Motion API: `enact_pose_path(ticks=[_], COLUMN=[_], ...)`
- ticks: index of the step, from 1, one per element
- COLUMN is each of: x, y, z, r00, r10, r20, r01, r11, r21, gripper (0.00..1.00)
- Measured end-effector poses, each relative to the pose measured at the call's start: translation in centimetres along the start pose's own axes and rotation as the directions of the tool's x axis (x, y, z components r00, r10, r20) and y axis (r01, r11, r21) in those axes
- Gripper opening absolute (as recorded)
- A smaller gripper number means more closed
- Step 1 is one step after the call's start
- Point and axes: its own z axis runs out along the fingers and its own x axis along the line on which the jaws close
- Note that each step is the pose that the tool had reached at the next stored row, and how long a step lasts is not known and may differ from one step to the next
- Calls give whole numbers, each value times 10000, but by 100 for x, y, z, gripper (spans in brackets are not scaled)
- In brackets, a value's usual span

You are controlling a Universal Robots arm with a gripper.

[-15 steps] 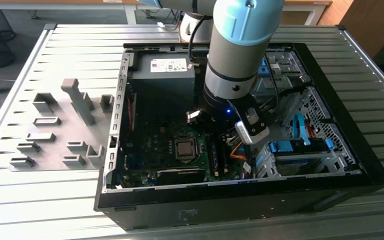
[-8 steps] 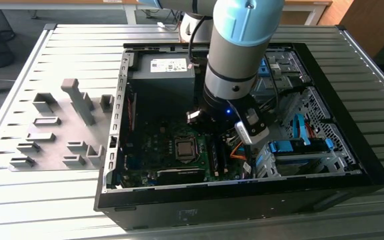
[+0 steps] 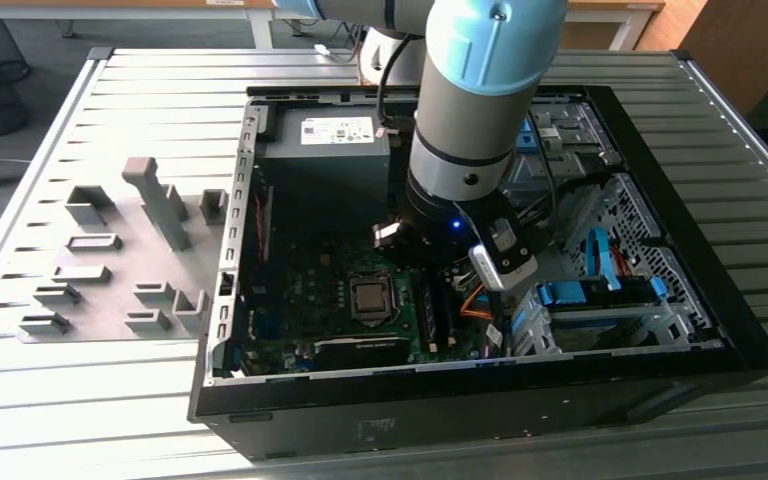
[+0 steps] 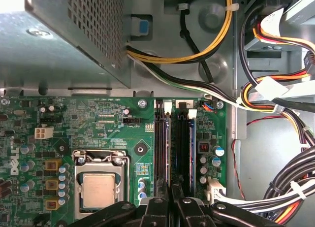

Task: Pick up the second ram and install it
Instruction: 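Insert the second ram into the second slot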

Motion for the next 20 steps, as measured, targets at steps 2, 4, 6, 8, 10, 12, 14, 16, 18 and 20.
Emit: enact_pose_path(ticks=[2, 4, 6, 8, 10, 12, 14, 16, 18, 20], x=[0, 0, 0, 0, 0, 0, 1, 1, 2, 1], y=[0, 0, 0, 0, 0, 0, 1, 1, 2, 3], z=[0, 0, 1, 1, 1, -2, -33, -67, -107, -130], r00=[10000, 10000, 10000, 10000, 10000, 10000, 10000, 10000, 10000, 10000], r10=[0, 0, 0, 0, 0, 0, 1, 1, 1, 0], r20=[0, 0, 1, 1, 0, 0, 1, 0, -1, -10], r01=[0, 0, 0, 0, 0, 0, -1, -1, -1, 0], r11=[10000, 10000, 10000, 10000, 10000, 10000, 10000, 10000, 10000, 10000], r21=[0, 0, 0, 0, 0, -1, -1, -1, -1, 0], gripper=[14, 14, 15, 21, 21, 21, 21, 21, 21, 21])
